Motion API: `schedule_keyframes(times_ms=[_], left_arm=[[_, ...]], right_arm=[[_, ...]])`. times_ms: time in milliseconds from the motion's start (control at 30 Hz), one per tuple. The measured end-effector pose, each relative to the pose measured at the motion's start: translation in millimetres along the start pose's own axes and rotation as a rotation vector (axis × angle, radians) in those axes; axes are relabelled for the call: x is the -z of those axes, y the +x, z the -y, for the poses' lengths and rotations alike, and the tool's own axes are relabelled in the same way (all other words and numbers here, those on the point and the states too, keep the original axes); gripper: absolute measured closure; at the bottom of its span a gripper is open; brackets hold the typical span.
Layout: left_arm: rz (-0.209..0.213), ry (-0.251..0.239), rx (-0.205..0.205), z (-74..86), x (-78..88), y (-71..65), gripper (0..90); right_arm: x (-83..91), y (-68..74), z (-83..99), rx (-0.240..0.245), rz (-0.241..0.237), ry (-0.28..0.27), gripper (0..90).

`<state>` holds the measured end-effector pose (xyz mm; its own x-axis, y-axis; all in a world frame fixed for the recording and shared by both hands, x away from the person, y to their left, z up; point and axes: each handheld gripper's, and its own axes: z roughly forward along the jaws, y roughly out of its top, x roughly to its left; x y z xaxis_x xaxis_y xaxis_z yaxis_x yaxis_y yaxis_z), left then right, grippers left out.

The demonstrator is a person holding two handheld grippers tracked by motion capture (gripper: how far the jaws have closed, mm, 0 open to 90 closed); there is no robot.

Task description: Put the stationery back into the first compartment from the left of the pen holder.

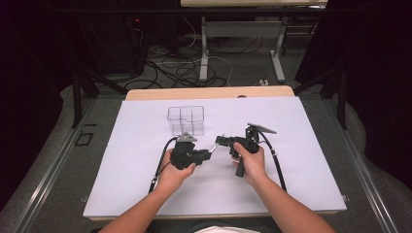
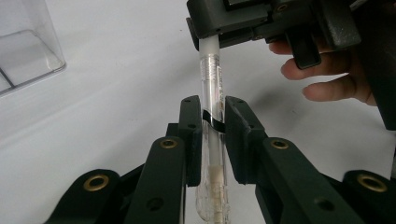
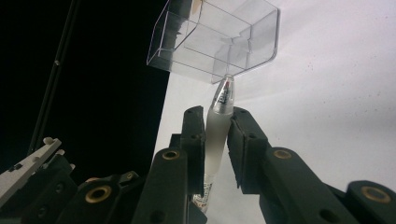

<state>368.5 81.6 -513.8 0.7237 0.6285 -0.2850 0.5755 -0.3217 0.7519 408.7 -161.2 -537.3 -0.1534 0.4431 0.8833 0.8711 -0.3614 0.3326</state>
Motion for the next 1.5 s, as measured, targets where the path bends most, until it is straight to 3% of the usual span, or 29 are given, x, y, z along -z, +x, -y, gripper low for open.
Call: schedule_keyframes(times_ms=[600, 700, 800, 900, 967, 1000, 1167, 1500], left_arm=[[-0.001, -0.008, 0.003, -0.2, 1.2, 0.7, 76.3], [-0.012, -0.007, 0.005, -0.7, 2.7, 1.9, 74.3], [-0.029, -0.004, -0.003, -0.1, 3.0, 3.1, 66.2], [-0.051, -0.007, -0.009, 0.4, 4.5, 4.2, 60.3], [-0.078, -0.009, -0.02, 0.6, 6.5, 5.1, 57.9], [-0.084, -0.009, -0.018, 1.2, 7.9, 5.8, 55.2], [-0.125, -0.01, -0.05, 2.4, 13.9, 10.4, 48.9], [-0.21, -0.002, -0.066, 6.6, 23.5, 21.2, 33.5]], right_arm=[[-1.5, 1.9, -2.2, -0.049, -0.032, 0.001, 80.3], [-0.7, 5.3, -4.2, -0.042, -0.035, 0.009, 80.3], [-0.4, 9.8, -6.7, -0.032, -0.045, 0.003, 80.4], [-0.5, 17.4, -11.5, 0.013, -0.024, -0.001, 80.4], [-1.1, 20.4, -12.9, 0.009, -0.024, -0.004, 80.4], [-3.1, 24.0, -15.4, 0.049, 0.003, -0.007, 80.4], [-6.4, 31.6, -20.8, 0.089, 0.034, -0.006, 80.4], [-19.0, 59.2, -34.4, 0.197, 0.097, -0.012, 80.3]])
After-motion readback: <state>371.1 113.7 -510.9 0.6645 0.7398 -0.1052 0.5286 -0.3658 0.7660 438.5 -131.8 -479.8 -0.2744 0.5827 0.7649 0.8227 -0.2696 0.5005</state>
